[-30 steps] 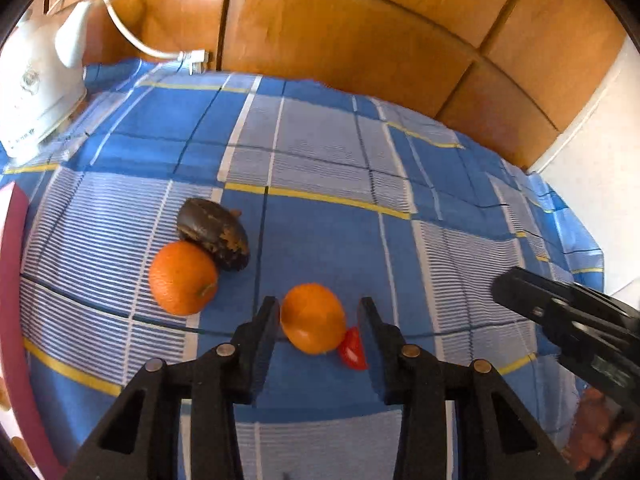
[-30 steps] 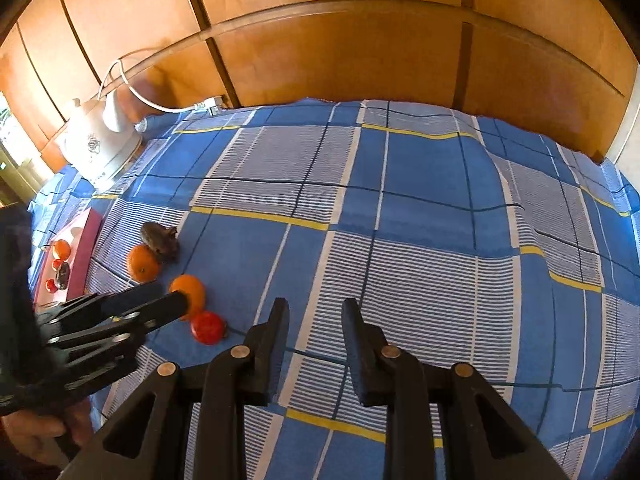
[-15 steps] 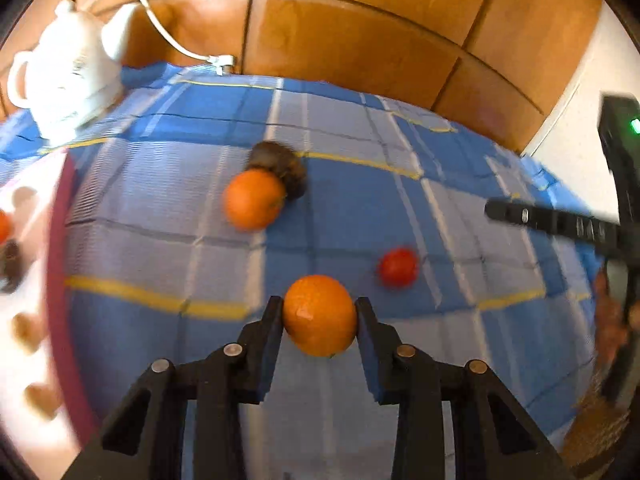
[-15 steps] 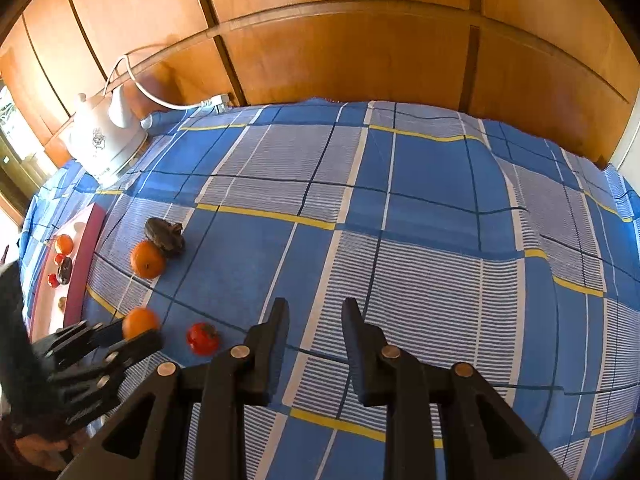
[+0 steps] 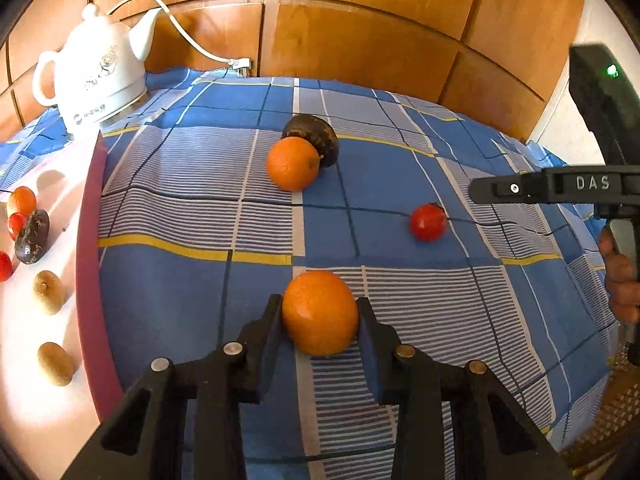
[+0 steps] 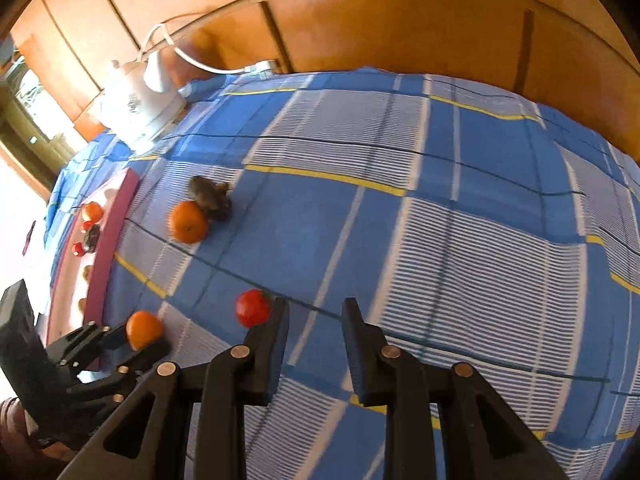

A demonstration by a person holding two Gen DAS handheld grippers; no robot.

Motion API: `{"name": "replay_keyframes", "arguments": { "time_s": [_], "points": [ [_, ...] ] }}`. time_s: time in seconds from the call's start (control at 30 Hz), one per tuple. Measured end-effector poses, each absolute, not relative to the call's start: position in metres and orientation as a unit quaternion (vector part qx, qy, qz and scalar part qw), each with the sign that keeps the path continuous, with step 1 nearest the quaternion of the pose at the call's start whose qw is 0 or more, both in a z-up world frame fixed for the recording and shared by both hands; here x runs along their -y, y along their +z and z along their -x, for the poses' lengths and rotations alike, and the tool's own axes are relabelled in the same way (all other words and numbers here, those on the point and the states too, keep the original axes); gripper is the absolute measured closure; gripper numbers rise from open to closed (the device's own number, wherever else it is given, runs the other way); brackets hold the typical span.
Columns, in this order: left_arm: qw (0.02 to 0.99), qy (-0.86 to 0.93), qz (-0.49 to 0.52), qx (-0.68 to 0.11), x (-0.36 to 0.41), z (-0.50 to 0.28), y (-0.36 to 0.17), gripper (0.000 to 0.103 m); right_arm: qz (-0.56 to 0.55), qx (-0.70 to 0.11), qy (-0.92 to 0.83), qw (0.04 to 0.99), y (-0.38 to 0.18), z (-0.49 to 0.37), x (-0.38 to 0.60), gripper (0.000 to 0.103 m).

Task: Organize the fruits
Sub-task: 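Lift the orange with the left gripper while the right gripper grasps a red tomato, then carry the orange over the tray with the left gripper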

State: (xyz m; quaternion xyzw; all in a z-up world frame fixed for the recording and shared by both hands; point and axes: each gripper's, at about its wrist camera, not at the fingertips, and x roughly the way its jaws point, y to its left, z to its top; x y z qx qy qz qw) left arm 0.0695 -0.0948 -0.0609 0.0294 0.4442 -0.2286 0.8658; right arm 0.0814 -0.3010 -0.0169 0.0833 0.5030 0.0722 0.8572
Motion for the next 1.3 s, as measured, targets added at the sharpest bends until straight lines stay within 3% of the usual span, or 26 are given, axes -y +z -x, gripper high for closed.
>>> {"name": "replay_keyframes", "arguments": {
  "time_s": [0.63, 0.97, 1.3],
  "points": [
    [0.868, -0.235, -0.029, -0.436, 0.093, -0.067, -0.062, 0.067, -0.042, -0.527, 0.052, 0.848, -0.052, -0.1, 0.257, 0.07],
    [0.867, -0.231, -0.038, -0.44, 0.096, -0.069, -0.059, 0.068, 0.014, -0.476, 0.027, 0.879, -0.057, -0.086, 0.241, 0.073],
    [0.869, -0.213, -0.034, -0.445, 0.09, -0.063, -0.045, 0.068, -0.005, -0.43, 0.016, 0.903, -0.061, -0.076, 0.244, 0.072]
  ]
}}
